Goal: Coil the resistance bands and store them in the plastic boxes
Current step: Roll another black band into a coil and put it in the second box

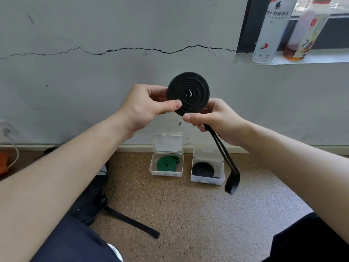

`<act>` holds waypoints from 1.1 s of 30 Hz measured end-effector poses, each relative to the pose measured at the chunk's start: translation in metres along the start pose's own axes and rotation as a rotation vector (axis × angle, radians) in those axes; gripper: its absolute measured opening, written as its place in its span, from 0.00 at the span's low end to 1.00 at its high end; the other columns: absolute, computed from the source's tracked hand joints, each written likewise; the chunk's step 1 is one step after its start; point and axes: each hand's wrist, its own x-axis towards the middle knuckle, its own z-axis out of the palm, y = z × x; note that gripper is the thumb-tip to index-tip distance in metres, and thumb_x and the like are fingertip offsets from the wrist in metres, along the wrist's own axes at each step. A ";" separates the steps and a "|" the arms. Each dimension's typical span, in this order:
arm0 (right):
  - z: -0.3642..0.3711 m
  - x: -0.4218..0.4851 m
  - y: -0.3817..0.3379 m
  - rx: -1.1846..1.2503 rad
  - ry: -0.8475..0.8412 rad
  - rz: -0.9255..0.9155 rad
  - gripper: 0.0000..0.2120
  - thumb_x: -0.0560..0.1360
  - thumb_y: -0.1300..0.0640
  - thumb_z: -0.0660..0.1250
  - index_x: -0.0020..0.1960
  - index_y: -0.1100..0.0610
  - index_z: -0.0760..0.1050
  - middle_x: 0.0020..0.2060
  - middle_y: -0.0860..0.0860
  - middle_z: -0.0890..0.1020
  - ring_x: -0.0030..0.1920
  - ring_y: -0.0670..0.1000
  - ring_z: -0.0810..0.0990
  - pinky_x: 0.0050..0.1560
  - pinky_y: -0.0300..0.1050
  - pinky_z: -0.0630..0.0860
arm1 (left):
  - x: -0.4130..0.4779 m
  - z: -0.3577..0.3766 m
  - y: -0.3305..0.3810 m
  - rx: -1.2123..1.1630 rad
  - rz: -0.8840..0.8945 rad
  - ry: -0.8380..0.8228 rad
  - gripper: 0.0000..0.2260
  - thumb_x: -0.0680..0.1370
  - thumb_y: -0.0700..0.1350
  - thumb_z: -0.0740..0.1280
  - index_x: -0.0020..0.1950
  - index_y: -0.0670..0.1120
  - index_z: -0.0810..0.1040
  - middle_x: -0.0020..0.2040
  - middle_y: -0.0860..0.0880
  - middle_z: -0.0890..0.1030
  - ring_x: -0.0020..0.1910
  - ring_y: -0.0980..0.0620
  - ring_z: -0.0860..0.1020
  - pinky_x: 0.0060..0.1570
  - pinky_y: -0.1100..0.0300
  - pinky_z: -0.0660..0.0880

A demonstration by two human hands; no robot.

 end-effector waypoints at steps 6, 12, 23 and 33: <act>0.015 0.001 -0.002 0.166 0.050 0.011 0.07 0.74 0.59 0.74 0.47 0.60 0.78 0.34 0.51 0.75 0.32 0.46 0.70 0.33 0.39 0.67 | -0.009 0.030 -0.006 -0.500 -0.111 0.062 0.14 0.75 0.37 0.71 0.61 0.42 0.80 0.53 0.43 0.84 0.51 0.49 0.83 0.54 0.56 0.79; 0.022 0.001 -0.006 0.165 0.105 0.015 0.05 0.75 0.59 0.74 0.47 0.60 0.80 0.33 0.50 0.77 0.29 0.45 0.73 0.31 0.37 0.70 | -0.006 0.025 -0.002 -0.413 -0.068 0.118 0.19 0.69 0.44 0.75 0.58 0.42 0.83 0.56 0.41 0.85 0.58 0.42 0.82 0.63 0.47 0.77; 0.000 -0.003 -0.002 -0.055 0.035 0.015 0.06 0.70 0.60 0.78 0.45 0.58 0.83 0.35 0.50 0.82 0.35 0.55 0.71 0.31 0.42 0.69 | -0.002 0.000 0.001 0.013 0.047 0.008 0.13 0.73 0.40 0.76 0.56 0.51 0.84 0.49 0.42 0.86 0.44 0.53 0.81 0.45 0.60 0.79; 0.007 0.000 0.001 0.043 0.072 0.027 0.06 0.71 0.59 0.77 0.45 0.56 0.81 0.34 0.50 0.77 0.32 0.48 0.70 0.31 0.40 0.67 | -0.006 0.016 -0.007 -0.405 -0.096 -0.035 0.15 0.74 0.39 0.72 0.60 0.46 0.81 0.52 0.46 0.85 0.51 0.50 0.82 0.55 0.53 0.79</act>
